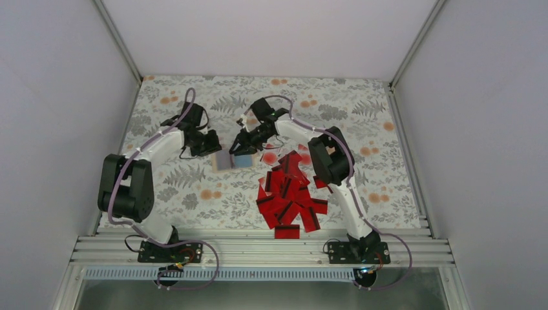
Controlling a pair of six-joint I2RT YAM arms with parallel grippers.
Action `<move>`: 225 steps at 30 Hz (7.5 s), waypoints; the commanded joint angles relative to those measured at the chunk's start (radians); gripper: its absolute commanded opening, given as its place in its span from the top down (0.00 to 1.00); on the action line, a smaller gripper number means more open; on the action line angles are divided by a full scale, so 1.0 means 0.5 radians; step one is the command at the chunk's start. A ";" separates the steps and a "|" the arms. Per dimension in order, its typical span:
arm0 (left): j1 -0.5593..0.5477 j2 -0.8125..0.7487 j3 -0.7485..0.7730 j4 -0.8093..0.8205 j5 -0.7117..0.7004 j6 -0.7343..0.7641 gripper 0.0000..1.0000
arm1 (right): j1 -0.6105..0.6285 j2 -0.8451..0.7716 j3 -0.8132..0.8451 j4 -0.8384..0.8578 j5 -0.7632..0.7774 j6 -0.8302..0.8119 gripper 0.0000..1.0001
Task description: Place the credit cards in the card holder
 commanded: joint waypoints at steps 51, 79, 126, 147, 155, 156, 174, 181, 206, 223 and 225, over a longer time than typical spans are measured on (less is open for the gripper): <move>-0.788 -0.649 -0.291 0.038 -0.211 0.136 0.42 | -0.433 -1.895 -1.803 0.084 0.529 0.005 0.55; -0.296 0.075 0.043 0.033 -0.286 0.193 0.67 | -0.067 -0.457 -0.488 0.203 0.399 0.132 0.52; -0.292 0.650 0.276 0.143 0.024 0.263 0.86 | -0.111 -0.124 -0.273 0.172 0.023 -0.073 0.53; -0.292 0.385 0.252 -0.013 -0.178 0.246 0.86 | -0.193 -0.147 -0.311 0.088 0.249 -0.123 0.54; -0.293 0.457 0.199 -0.020 -0.204 0.255 0.87 | -0.178 -0.109 -0.278 0.088 0.208 -0.117 0.54; -0.293 0.466 0.190 -0.015 -0.196 0.255 0.87 | -0.175 -0.105 -0.275 0.089 0.203 -0.114 0.54; -0.293 0.516 0.154 0.032 -0.140 0.281 0.87 | -0.132 -0.040 -0.250 0.108 0.195 -0.042 0.55; -0.293 0.518 0.126 0.061 -0.109 0.278 0.87 | -0.109 -0.023 -0.149 0.079 0.099 -0.045 0.55; -0.290 0.366 0.204 -0.045 -0.186 0.239 0.87 | -0.047 -0.008 -0.177 0.170 -0.166 -0.062 0.55; -0.279 0.291 0.156 -0.010 -0.158 0.266 0.86 | -0.079 -0.223 -0.158 0.026 0.475 -0.125 0.57; -0.280 0.294 0.161 0.011 -0.121 0.278 0.85 | -0.083 -0.221 -0.171 0.023 0.493 -0.130 0.57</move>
